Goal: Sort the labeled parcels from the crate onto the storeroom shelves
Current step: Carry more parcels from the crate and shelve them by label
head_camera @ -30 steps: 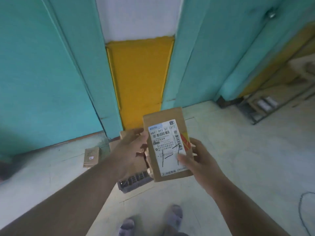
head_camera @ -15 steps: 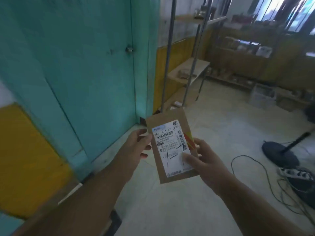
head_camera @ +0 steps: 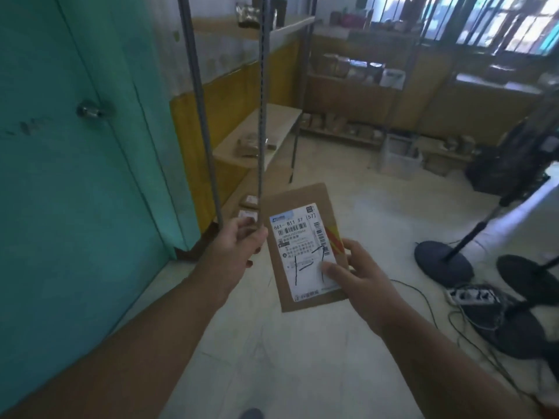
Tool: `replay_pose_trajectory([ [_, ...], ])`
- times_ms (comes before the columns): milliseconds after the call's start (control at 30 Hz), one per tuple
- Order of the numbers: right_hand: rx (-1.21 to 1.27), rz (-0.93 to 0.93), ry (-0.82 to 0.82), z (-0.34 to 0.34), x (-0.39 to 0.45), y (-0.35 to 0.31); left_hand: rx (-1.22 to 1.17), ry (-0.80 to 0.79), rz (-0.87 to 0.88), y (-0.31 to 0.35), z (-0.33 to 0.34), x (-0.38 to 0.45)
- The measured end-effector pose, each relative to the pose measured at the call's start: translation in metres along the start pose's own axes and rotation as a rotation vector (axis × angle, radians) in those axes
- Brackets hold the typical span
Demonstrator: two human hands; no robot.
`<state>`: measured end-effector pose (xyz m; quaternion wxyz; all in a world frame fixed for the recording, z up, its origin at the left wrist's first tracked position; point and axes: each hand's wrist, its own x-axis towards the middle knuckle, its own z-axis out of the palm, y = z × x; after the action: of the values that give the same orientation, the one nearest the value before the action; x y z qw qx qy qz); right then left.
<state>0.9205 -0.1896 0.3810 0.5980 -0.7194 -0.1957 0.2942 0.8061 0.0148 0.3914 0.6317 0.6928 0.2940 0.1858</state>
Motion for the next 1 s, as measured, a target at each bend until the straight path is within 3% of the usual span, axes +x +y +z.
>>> replay_pose_trajectory([
  [233,0.012,0.025,0.242,-0.113,0.103,-0.005,0.077,-0.209,0.035,0.043,0.129,0.174],
  [367,-0.001,0.009,0.298,-0.188,0.179,0.005,0.118,-0.31,0.058,0.047,0.21,0.252],
  [600,-0.004,0.009,0.161,-0.299,0.35,-0.031,0.271,-0.206,0.104,0.094,0.289,0.395],
  [767,-0.056,-0.026,0.093,-0.324,0.479,-0.05,0.308,-0.095,0.128,0.101,0.309,0.502],
  [1000,-0.016,0.0,0.012,-0.35,0.647,-0.069,0.272,-0.071,0.081,0.114,0.329,0.66],
])
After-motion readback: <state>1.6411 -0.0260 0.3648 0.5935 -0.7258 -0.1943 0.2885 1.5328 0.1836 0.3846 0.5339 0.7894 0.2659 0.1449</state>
